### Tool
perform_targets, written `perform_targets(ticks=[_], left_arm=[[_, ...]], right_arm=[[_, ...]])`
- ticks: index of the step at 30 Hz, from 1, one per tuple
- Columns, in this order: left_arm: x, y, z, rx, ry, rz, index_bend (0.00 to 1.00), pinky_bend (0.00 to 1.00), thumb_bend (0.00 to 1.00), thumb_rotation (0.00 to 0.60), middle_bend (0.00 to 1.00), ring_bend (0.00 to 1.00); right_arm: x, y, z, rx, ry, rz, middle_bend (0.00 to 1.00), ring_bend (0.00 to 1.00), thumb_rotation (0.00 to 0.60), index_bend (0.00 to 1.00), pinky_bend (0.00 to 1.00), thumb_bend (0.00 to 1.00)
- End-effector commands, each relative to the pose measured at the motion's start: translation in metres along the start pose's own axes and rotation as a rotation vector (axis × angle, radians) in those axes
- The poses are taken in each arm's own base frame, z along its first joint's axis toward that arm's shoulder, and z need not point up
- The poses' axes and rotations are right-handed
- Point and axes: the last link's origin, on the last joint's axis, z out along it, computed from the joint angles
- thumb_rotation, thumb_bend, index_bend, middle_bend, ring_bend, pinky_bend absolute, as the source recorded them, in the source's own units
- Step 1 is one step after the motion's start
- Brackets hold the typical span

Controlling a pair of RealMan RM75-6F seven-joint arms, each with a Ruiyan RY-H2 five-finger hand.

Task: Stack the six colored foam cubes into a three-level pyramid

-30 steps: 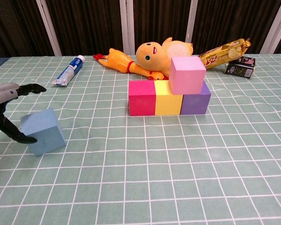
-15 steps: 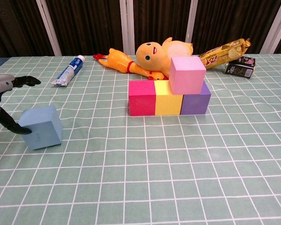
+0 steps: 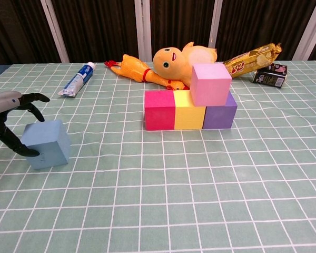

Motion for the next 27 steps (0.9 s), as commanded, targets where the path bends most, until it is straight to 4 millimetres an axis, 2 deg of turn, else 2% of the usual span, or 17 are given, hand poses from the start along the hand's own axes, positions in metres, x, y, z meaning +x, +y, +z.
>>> perform_targets(ticks=[1, 3, 6, 12, 19, 27], left_arm=[[-0.001, 0.001, 0.001, -0.002, -0.002, -0.004, 0.0, 0.02, 0.17, 0.6, 0.27, 0.0], [-0.002, 0.001, 0.001, -0.005, -0.004, -0.01, 0.0, 0.03, 0.26, 0.6, 0.35, 0.01], [-0.003, 0.003, 0.0, -0.012, 0.001, -0.008, 0.0, 0.03, 0.35, 0.6, 0.41, 0.03], [0.001, 0.007, -0.002, -0.031, 0.017, -0.014, 0.0, 0.03, 0.37, 0.6, 0.42, 0.03], [0.03, 0.03, -0.007, -0.119, 0.08, -0.011, 0.0, 0.03, 0.37, 0.6, 0.42, 0.03], [0.073, 0.073, 0.004, -0.206, 0.117, 0.01, 0.0, 0.03, 0.37, 0.6, 0.42, 0.03]], right_arm=[[0.0, 0.0, 0.0, 0.0, -0.001, 0.001, 0.04, 0.01, 0.6, 0.0, 0.0, 0.49], [0.0, 0.0, 0.0, 0.0, -0.001, 0.001, 0.04, 0.01, 0.6, 0.0, 0.0, 0.49], [0.0, 0.0, 0.0, -0.001, 0.0, 0.003, 0.04, 0.01, 0.6, 0.0, 0.0, 0.49], [0.0, 0.0, 0.0, -0.003, -0.001, 0.004, 0.04, 0.01, 0.6, 0.0, 0.0, 0.5], [0.0, 0.0, 0.001, 0.002, 0.002, -0.002, 0.04, 0.01, 0.6, 0.0, 0.0, 0.49], [0.002, 0.0, 0.002, 0.013, 0.021, -0.019, 0.03, 0.01, 0.6, 0.0, 0.0, 0.49]])
